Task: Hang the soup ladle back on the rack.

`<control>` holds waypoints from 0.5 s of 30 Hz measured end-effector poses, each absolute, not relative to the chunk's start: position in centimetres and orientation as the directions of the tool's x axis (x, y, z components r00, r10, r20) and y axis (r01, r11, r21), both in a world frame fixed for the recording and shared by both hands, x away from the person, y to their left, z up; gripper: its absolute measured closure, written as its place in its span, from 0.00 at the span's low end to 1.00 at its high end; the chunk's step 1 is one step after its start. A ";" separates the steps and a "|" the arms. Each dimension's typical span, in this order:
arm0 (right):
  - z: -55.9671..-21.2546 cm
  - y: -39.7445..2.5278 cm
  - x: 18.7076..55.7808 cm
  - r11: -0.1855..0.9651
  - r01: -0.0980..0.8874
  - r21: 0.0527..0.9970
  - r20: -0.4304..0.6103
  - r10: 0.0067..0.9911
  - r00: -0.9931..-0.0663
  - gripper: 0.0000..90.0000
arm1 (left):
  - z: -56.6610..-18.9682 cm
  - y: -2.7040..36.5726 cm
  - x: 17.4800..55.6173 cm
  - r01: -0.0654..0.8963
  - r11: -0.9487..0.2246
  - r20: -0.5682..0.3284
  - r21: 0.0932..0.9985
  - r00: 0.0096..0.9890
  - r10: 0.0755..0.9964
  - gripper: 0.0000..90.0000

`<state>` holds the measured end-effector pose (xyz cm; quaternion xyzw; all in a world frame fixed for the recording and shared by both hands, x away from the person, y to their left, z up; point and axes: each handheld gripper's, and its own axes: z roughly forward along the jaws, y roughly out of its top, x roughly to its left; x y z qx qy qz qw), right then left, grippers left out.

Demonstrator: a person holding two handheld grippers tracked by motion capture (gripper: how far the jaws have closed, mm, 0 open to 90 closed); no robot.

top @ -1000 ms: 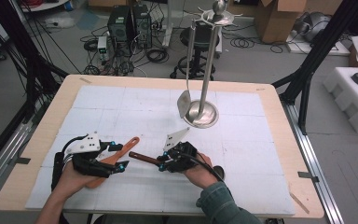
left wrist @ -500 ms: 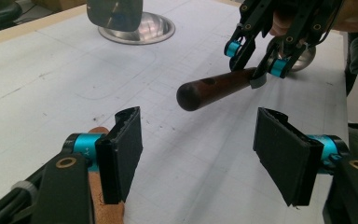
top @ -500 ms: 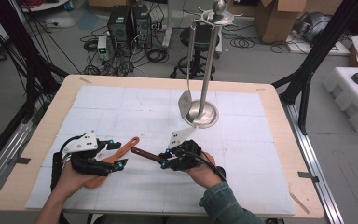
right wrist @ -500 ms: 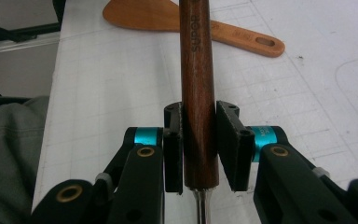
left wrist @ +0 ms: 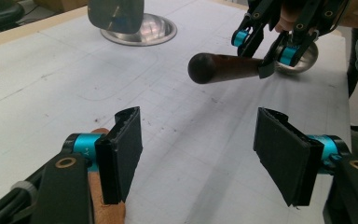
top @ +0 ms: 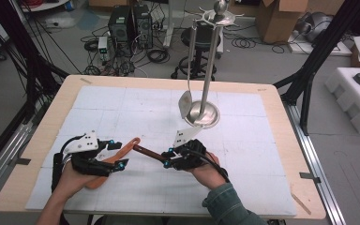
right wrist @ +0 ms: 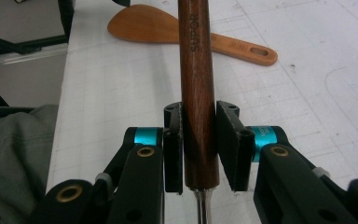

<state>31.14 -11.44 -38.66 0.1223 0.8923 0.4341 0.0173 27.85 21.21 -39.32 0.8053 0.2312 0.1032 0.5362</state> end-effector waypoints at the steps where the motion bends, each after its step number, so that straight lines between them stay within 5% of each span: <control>1: -38.6 -11.5 31.1 0.590 0.200 0.782 0.074 0.230 -0.970 0.82 | -39.3 21.1 27.9 0.266 -0.315 -0.087 0.911 0.871 0.484 0.36; 15: -37.4 -12.9 31.2 0.519 0.220 0.826 0.103 0.244 -0.964 0.82 | -38.5 19.1 28.5 0.278 -0.334 -0.102 0.901 0.883 0.458 0.39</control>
